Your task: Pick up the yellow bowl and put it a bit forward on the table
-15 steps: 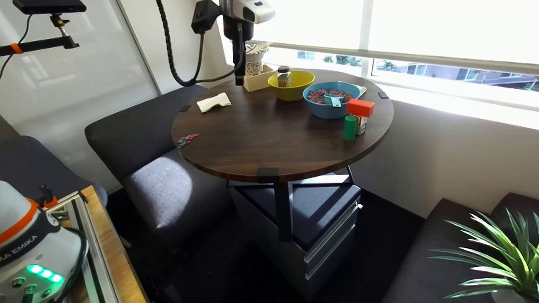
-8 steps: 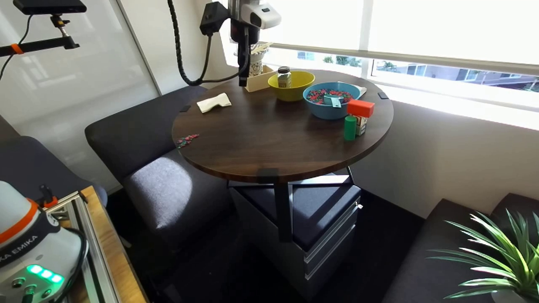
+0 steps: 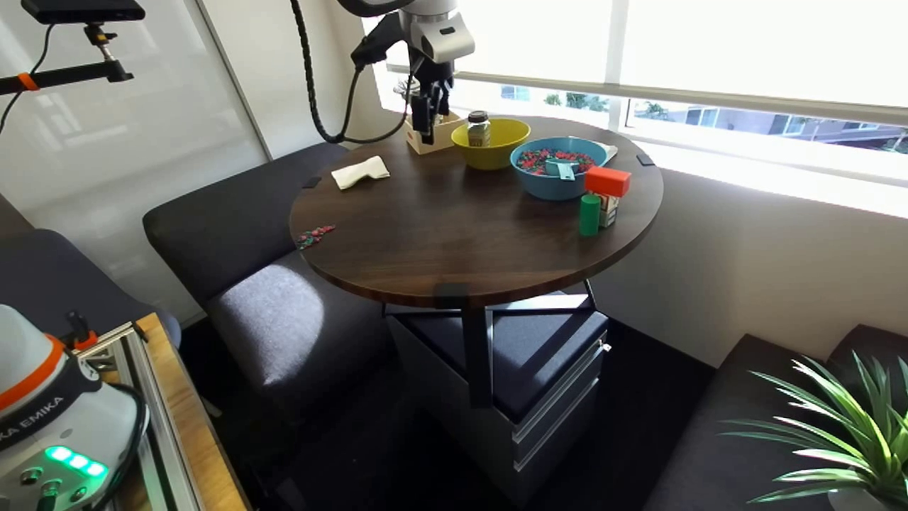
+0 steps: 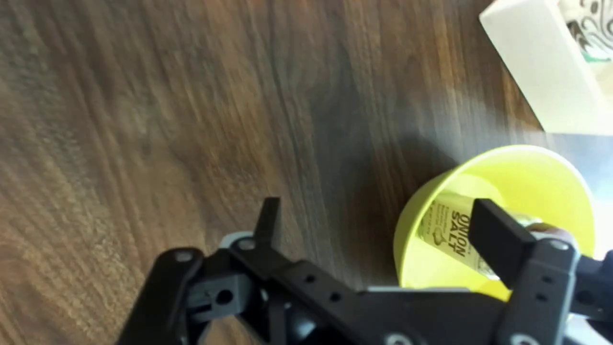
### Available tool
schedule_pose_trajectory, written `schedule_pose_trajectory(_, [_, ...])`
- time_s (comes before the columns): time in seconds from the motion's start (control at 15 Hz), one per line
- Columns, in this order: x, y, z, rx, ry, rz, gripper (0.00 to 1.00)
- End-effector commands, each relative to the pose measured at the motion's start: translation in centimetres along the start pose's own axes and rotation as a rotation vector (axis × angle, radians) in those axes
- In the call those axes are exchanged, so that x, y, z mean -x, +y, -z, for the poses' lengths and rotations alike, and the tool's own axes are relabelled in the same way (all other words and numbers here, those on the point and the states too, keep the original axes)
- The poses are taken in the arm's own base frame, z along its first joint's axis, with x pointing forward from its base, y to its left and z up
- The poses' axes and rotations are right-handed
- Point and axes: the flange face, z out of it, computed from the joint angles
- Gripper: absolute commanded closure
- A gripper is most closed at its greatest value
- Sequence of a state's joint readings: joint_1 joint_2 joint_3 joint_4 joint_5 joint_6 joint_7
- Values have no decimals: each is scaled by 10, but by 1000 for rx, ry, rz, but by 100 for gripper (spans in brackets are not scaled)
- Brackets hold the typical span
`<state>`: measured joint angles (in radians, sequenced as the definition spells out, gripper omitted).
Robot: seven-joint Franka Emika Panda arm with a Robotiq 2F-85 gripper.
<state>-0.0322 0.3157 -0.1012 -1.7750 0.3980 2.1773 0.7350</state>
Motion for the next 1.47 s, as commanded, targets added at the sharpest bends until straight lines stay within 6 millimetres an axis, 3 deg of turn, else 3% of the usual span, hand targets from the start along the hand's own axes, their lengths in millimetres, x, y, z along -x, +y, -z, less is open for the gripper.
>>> schedule_pose_trajectory(0.0, [-9,-29,-22,-54,125,-115,0])
schedule_pose_trajectory(0.2, [-17,-39,-40,-51,207,-165,0])
schedule_pose_trajectory(0.6, [-27,-40,-66,1,262,-233,1])
schedule_pose_trajectory(0.73, [-29,-42,-73,16,277,-238,26])
schedule_pose_trajectory(1.4, [-32,-52,-85,-12,326,-281,99])
